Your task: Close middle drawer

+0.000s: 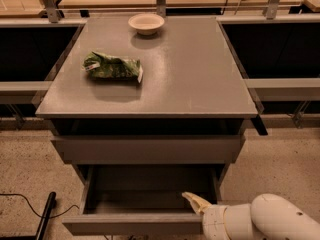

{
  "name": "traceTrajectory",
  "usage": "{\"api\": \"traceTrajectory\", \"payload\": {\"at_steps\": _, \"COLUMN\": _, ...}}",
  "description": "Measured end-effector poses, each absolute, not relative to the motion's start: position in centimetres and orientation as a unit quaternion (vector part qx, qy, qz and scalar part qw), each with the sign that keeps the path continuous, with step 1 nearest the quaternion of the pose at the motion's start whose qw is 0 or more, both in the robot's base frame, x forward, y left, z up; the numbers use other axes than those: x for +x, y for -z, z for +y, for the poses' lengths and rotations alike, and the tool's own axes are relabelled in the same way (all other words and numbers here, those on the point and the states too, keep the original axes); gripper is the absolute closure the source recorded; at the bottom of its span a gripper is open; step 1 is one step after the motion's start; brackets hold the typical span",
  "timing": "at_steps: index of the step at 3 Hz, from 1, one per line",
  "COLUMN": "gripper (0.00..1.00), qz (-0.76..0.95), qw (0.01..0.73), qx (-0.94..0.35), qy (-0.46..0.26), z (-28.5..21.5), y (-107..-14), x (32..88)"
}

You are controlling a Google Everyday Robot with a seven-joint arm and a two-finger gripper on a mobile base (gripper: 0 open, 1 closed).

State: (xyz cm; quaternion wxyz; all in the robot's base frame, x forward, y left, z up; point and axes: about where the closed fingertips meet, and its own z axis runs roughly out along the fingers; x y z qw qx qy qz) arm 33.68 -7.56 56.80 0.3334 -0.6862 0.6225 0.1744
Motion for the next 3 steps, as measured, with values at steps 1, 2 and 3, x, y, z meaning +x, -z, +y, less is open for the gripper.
{"api": "traceTrajectory", "payload": {"at_steps": 1, "gripper": 0.29, "qz": 0.575, "qw": 0.321, "qx": -0.727, "qy": -0.196, "z": -7.4, "y": -55.0, "x": 32.0}}
{"api": "traceTrajectory", "payload": {"at_steps": 2, "gripper": 0.52, "qz": 0.572, "qw": 0.321, "qx": -0.728, "qy": -0.198, "z": -7.3, "y": -55.0, "x": 31.8}}
{"api": "traceTrajectory", "payload": {"at_steps": 3, "gripper": 0.75, "qz": 0.562, "qw": 0.343, "qx": -0.720, "qy": -0.219, "z": -6.5, "y": -53.9, "x": 32.8}}
